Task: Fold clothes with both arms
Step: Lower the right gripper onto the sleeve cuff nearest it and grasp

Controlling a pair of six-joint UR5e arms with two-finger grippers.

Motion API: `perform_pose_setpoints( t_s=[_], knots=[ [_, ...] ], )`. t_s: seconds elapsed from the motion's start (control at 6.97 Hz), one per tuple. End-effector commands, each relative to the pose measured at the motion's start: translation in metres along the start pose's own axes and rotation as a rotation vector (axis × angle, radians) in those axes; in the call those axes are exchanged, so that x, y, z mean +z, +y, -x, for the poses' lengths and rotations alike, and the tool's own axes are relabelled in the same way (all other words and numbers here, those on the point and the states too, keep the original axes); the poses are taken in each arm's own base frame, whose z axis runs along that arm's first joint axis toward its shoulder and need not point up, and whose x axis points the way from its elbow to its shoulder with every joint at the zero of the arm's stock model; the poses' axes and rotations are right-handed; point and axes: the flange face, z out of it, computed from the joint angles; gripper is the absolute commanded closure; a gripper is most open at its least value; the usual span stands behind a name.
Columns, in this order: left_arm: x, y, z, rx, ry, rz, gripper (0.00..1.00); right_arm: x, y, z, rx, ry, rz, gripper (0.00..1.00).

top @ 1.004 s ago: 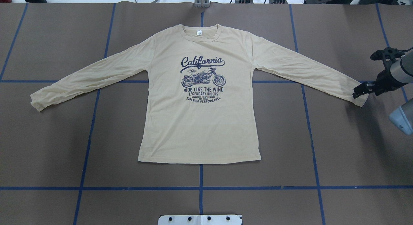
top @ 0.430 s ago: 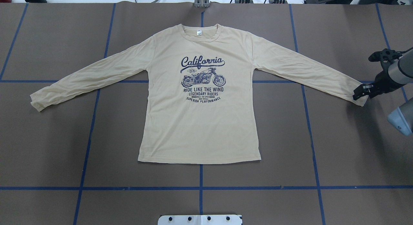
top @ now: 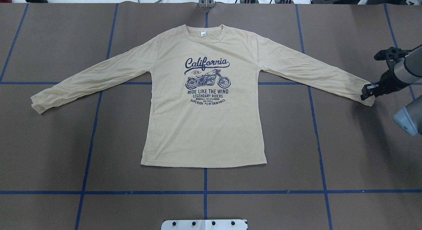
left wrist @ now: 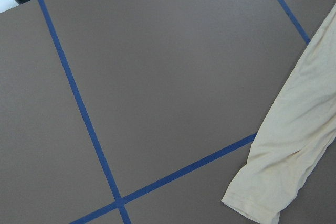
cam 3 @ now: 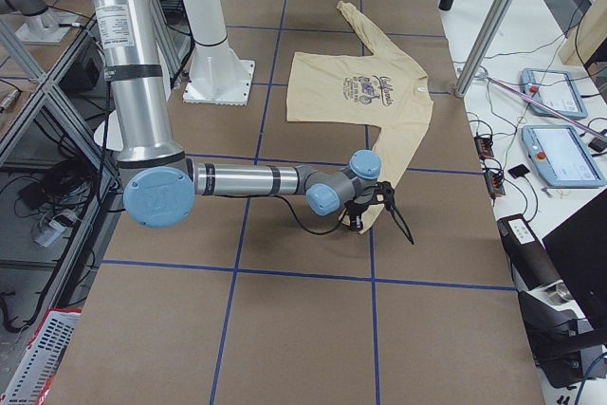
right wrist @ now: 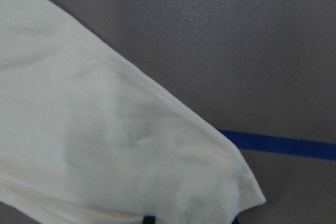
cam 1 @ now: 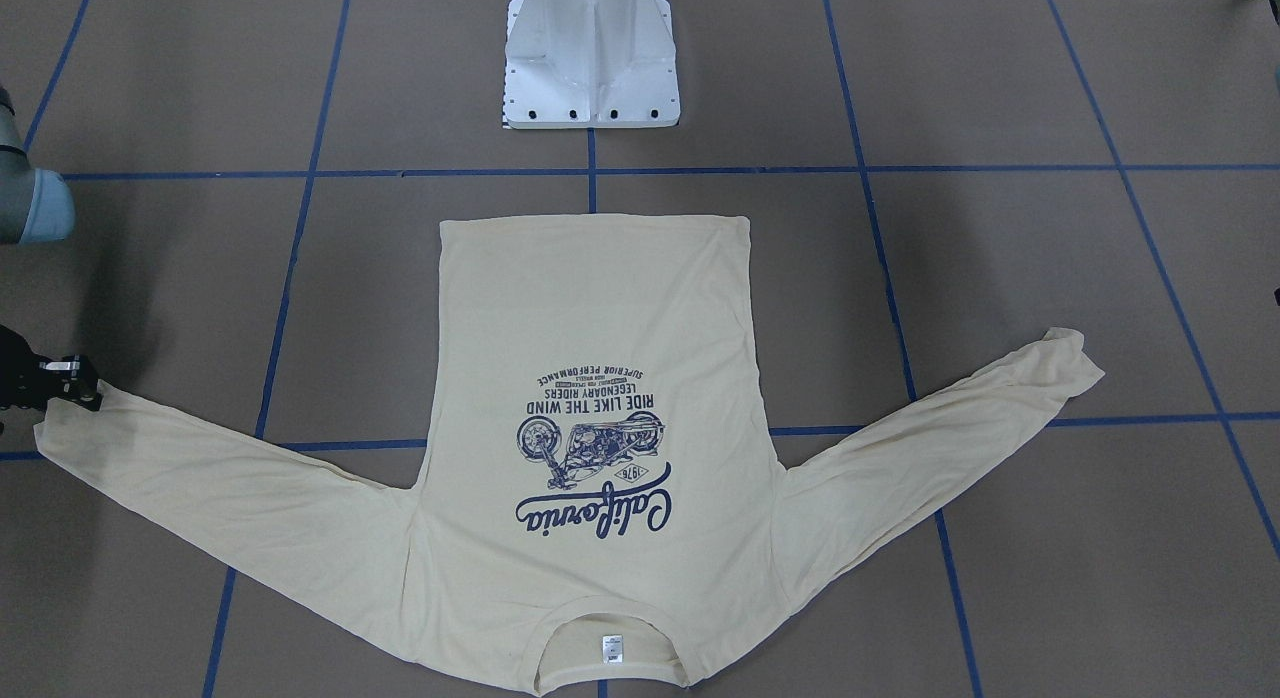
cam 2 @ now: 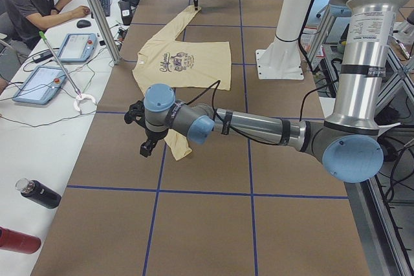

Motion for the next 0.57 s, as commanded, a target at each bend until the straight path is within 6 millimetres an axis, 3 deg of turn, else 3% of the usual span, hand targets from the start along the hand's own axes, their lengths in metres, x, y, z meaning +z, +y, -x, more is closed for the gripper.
perform_pose_setpoints(
  t_s=[0.0, 0.14, 0.43],
  knots=[
    [0.002, 0.001, 0.002, -0.003, 0.000, 0.004, 0.00, -0.021, -0.019, 0.009, -0.001, -0.039, -0.027, 1.00],
    [0.002, 0.001, 0.002, -0.004, 0.000, 0.005, 0.00, -0.037, -0.027, 0.008, 0.006, -0.089, -0.031, 1.00],
    [0.003, 0.003, 0.004, -0.009, 0.000, 0.008, 0.00, -0.090, -0.075, 0.067, -0.011, -0.238, -0.059, 1.00]
  ],
)
